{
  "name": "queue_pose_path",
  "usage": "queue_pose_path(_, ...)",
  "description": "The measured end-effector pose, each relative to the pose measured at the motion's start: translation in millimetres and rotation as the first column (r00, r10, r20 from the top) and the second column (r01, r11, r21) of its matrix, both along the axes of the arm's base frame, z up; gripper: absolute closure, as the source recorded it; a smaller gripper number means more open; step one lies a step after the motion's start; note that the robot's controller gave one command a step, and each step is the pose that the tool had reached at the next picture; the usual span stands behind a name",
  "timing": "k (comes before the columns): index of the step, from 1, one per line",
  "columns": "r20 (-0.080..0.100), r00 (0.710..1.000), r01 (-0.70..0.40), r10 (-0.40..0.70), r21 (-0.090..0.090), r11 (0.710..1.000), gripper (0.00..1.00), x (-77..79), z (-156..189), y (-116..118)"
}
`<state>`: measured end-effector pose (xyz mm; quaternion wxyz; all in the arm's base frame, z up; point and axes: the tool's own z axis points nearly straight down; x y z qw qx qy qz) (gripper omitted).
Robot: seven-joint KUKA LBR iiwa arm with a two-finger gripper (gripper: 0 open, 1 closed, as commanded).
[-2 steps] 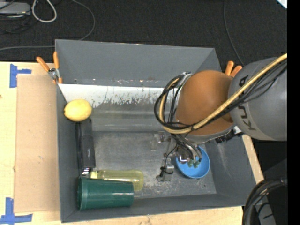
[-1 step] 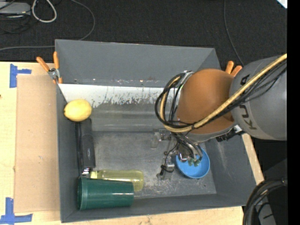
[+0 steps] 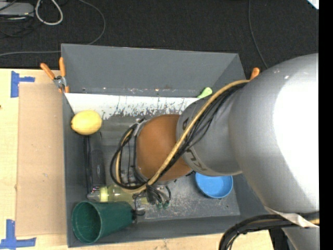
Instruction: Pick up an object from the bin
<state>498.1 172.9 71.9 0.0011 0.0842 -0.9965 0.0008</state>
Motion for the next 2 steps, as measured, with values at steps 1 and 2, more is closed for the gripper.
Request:
queue_pose_path(1,0.006,0.994,-0.113,0.113,0.001,0.994,0.0,4.5,63,66)
queue_pose_path(2,-0.014,0.992,0.123,-0.123,-0.005,0.992,0.0,29.7,27,44)
